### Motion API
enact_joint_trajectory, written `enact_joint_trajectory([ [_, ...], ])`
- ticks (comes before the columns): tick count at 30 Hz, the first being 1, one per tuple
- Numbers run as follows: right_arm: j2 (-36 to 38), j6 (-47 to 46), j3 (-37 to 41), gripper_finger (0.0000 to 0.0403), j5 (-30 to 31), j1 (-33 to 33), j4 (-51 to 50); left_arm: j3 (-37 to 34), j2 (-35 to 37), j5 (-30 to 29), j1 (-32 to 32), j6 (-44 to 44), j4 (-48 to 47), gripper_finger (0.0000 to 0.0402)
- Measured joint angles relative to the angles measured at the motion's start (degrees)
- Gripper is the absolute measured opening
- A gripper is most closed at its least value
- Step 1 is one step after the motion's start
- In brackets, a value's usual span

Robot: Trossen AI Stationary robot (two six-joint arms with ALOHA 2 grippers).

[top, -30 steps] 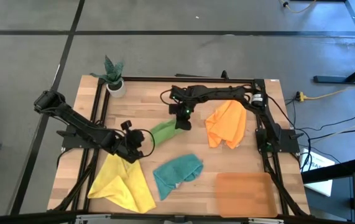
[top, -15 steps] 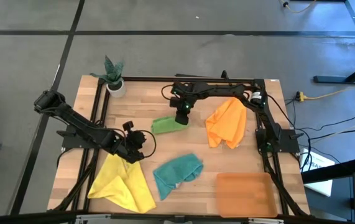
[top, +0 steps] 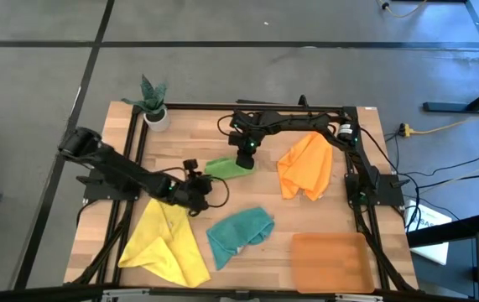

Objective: Roll microfiber towels into tight, uniform cylinder then place into a basket
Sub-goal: Roll the green microfiber towel

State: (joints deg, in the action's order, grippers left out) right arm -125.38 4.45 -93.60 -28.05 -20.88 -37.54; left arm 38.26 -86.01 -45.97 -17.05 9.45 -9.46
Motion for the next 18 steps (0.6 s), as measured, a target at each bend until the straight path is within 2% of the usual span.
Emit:
enact_joint_trajectory([
  [8,0.00,0.28,0.00,0.0007,0.00,0.20,-0.06,0.00,-3.94,1.01,7.58,-0.77,1.64,0.0066],
  [13,0.00,0.43,0.00,0.0008,0.00,0.17,-0.04,0.00,-4.07,8.17,11.26,-0.98,1.67,0.0066],
  [18,0.00,1.94,0.00,0.0008,0.02,0.20,0.36,0.00,-4.07,10.84,14.13,-1.09,1.65,0.0066],
])
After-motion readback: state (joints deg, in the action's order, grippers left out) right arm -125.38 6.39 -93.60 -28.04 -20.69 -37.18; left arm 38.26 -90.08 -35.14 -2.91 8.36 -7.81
